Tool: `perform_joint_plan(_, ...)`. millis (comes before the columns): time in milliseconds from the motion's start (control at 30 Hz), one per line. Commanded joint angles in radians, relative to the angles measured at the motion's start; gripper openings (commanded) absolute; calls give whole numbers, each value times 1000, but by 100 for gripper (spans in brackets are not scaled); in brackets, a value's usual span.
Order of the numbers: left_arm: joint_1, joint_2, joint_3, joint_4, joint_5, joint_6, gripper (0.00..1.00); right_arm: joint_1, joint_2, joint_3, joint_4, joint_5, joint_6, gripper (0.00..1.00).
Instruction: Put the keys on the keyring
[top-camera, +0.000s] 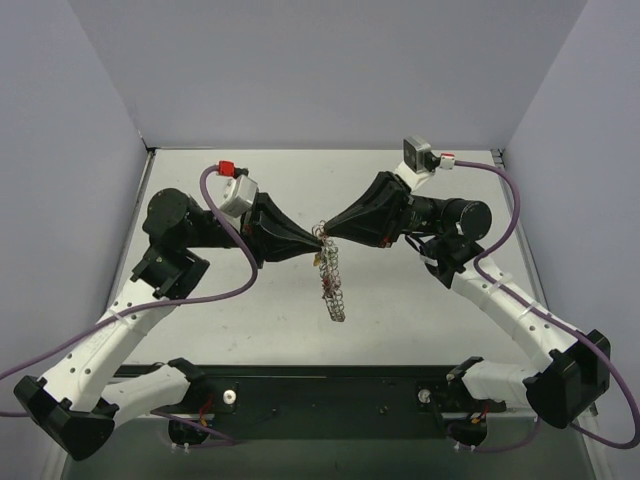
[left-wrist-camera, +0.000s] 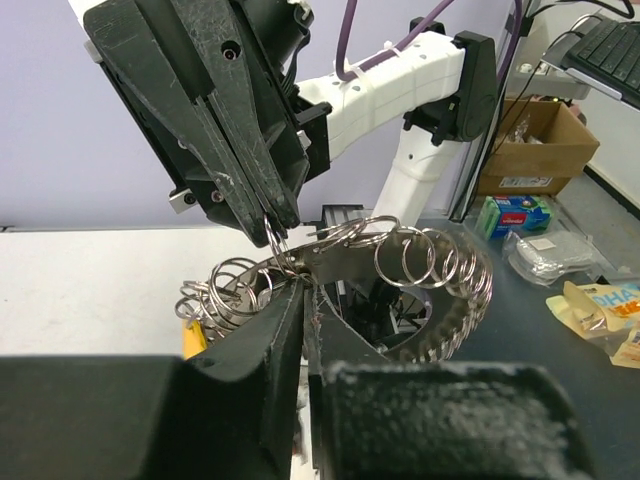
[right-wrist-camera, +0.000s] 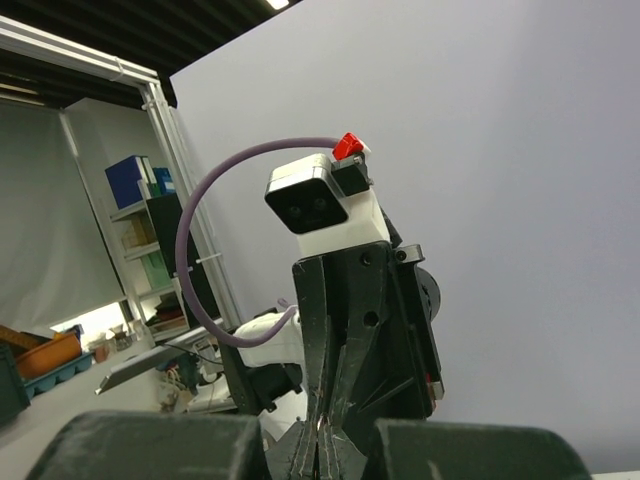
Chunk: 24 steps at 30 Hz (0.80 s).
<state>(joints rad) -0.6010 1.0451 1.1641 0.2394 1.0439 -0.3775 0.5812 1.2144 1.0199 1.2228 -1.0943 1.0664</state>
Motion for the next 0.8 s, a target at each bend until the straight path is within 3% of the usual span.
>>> perform_joint_plan(0, -32, 7, 29, -37, -41, 60, 12, -3, -21, 49, 353, 31, -3, 0)
perform_joint_plan(133, -65, 16, 52, -80, -77, 97, 0, -3, -19, 43, 351, 33, -6, 0)
perform_joint_plan(600, -118, 9, 77, -166, -162, 170, 0, -3, -26, 26, 294, 28, -48, 0)
perform_joint_plan(700, -117, -17, 85, -238, -208, 222, 14, -3, -32, 22, 274, 25, -59, 0)
perform_joint_plan(767, -115, -37, 85, -327, -244, 248, 34, -3, -35, 16, 258, 24, -66, 0)
